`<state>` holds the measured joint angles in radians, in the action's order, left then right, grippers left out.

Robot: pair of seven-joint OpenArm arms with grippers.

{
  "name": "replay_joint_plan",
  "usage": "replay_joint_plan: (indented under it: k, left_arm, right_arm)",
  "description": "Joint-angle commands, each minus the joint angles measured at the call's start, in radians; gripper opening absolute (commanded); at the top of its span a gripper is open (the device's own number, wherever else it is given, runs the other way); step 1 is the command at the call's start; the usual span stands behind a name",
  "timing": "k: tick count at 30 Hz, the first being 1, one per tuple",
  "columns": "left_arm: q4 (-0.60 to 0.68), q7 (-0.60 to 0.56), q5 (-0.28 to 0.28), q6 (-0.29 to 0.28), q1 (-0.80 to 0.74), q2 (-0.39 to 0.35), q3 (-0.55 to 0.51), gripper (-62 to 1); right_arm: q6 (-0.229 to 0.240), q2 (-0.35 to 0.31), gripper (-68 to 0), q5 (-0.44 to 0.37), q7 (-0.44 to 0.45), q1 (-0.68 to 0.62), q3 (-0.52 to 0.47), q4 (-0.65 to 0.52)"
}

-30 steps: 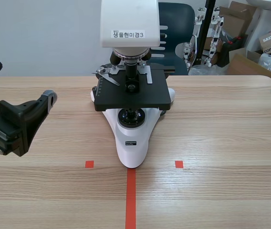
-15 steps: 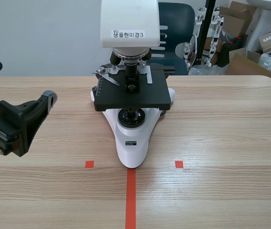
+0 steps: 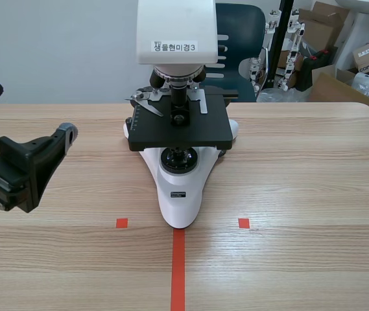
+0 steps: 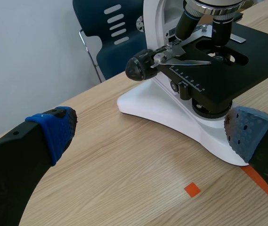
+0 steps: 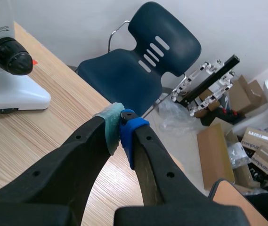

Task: Point at the coarse focus knob

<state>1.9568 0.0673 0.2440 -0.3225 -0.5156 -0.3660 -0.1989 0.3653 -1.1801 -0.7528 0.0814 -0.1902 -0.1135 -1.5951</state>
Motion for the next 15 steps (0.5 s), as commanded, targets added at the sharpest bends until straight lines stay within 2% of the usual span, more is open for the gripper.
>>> replay_joint_plan:
  k: [1,7,15]
  left_arm:
    - [0.003,-0.014,0.006,0.005,0.001,0.000,-0.005,1.4]
    - [0.003,-0.014,0.006,0.005,0.001,0.000,-0.005,1.4]
    - [0.003,-0.014,0.006,0.005,0.001,0.000,-0.005,1.4]
  right_arm:
    - [0.009,-0.006,-65.6,-0.021,-0.024,0.050,-0.008,-0.013]
    - [0.025,0.010,-65.6,-0.011,-0.122,0.189,0.074,-0.013]
    - [0.026,0.162,-65.6,0.173,-0.242,0.436,0.255,0.013]
